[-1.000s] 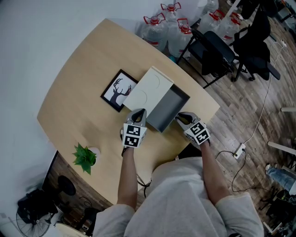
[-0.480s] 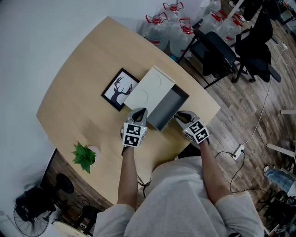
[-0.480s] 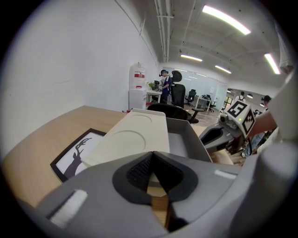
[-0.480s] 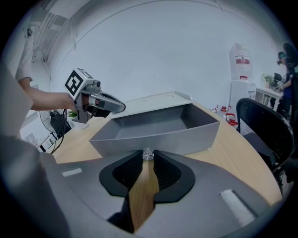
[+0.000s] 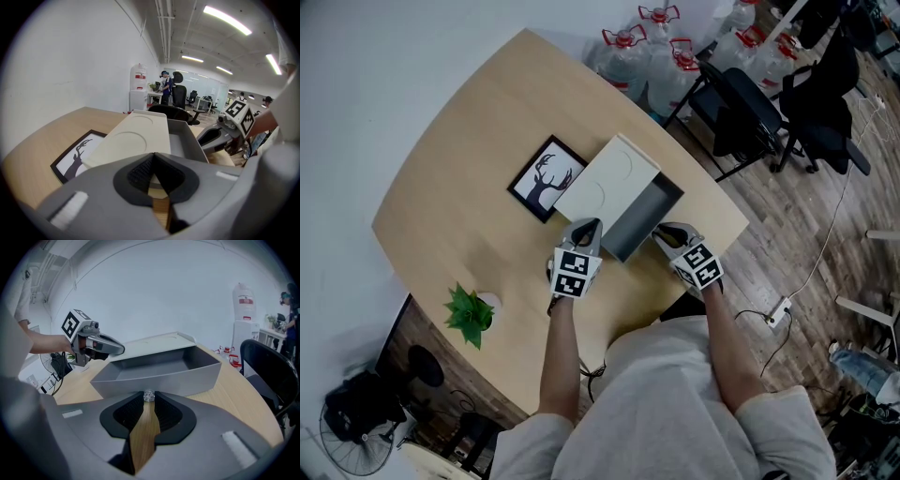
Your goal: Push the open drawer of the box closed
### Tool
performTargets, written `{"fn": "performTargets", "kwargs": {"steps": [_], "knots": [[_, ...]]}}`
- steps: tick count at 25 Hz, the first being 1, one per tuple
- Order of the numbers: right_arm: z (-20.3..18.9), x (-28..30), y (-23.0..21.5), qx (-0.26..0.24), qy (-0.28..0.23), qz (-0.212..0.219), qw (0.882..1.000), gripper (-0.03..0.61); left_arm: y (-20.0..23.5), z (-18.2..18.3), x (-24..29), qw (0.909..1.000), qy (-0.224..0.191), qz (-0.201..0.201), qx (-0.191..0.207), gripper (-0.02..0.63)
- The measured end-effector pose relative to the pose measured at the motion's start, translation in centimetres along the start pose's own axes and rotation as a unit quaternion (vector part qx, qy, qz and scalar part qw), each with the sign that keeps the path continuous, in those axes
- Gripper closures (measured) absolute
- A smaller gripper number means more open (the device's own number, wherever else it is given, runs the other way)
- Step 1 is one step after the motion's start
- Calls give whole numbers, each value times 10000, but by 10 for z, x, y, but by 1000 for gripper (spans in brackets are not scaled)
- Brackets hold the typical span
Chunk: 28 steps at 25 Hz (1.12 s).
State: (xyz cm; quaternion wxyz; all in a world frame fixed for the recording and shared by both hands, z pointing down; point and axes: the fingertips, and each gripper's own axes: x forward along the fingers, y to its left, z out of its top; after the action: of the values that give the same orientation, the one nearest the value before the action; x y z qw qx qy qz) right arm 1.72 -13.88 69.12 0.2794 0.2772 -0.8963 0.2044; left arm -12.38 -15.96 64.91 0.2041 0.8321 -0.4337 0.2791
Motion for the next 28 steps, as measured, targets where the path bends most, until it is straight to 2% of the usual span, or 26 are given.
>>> {"fn": "performTargets", "kwargs": {"steps": [28], "knots": [[25, 26, -1, -105, -4, 101, 9999, 505, 0, 0, -1, 10000, -65, -14, -4, 560]]}}
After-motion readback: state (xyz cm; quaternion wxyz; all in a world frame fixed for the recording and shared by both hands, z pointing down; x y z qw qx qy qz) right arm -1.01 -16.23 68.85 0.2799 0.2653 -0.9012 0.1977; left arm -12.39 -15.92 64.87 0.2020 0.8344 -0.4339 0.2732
